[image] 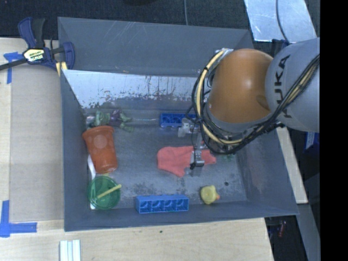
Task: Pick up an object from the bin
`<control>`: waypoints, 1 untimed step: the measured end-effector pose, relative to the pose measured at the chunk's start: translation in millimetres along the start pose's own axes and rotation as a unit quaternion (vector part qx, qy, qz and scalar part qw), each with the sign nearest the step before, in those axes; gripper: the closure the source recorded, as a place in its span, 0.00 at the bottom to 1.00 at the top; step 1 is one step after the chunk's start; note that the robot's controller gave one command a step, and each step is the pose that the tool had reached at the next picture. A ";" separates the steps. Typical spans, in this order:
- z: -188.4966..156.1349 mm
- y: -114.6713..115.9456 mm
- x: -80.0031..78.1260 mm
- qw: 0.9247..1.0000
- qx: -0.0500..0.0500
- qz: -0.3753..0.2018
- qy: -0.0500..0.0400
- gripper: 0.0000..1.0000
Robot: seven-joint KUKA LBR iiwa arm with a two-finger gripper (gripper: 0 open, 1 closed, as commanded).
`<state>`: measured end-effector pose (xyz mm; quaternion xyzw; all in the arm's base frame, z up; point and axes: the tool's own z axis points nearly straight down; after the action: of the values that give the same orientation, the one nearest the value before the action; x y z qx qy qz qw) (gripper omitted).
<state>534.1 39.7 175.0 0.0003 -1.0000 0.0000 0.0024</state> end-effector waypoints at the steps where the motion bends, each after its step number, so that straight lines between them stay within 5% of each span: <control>1: -4.0 -0.2 -1.9 1.000 0.000 0.001 -0.004 0.00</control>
Offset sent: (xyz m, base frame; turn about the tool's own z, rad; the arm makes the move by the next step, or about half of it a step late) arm 0.0391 -0.0305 -0.1050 -0.0615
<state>536.0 39.5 179.0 -0.0003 -1.0000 -0.0002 -0.0017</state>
